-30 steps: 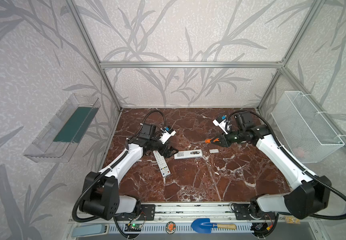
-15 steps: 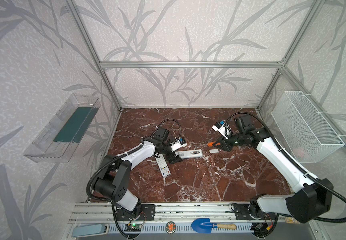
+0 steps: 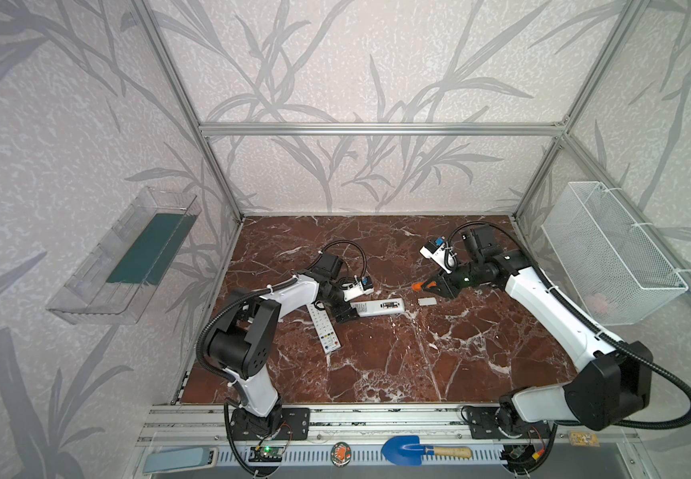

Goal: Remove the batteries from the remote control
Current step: 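Grip the remote's far end with the left gripper while the right gripper aims the screwdriver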

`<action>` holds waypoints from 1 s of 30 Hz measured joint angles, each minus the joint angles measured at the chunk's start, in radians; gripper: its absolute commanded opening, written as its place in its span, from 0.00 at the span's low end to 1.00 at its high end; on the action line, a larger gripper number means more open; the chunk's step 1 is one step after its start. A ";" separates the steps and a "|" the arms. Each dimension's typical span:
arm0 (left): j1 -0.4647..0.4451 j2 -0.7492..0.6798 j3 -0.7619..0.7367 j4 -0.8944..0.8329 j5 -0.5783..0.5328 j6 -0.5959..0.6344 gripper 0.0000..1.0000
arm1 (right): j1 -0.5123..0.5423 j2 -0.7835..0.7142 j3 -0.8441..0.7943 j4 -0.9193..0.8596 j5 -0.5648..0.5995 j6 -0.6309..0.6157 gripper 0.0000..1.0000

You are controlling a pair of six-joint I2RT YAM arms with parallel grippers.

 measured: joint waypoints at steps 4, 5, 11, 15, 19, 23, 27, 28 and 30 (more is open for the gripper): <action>-0.004 0.029 0.025 -0.011 -0.021 0.038 0.80 | 0.000 0.021 0.011 -0.012 0.009 0.016 0.00; -0.006 0.035 0.028 -0.015 -0.027 0.047 0.80 | 0.000 0.029 0.019 -0.020 0.015 0.020 0.00; -0.020 0.053 0.032 -0.037 -0.055 0.096 0.78 | 0.000 0.056 0.064 -0.057 0.066 0.035 0.00; -0.034 0.071 0.035 -0.038 -0.082 0.105 0.75 | 0.000 0.060 0.074 -0.074 0.082 0.048 0.00; -0.046 0.096 0.071 -0.041 -0.094 0.106 0.69 | 0.000 0.060 0.076 -0.084 0.090 0.057 0.00; -0.049 0.115 0.094 -0.044 -0.099 0.105 0.59 | 0.000 0.061 0.078 -0.107 0.105 0.060 0.00; -0.053 0.119 0.099 -0.048 -0.105 0.118 0.50 | 0.000 0.071 0.084 -0.127 0.118 0.060 0.00; -0.055 0.119 0.099 -0.049 -0.107 0.122 0.48 | 0.000 0.073 0.084 -0.129 0.121 0.060 0.00; -0.057 0.118 0.099 -0.049 -0.108 0.129 0.43 | 0.000 0.078 0.084 -0.135 0.123 0.060 0.00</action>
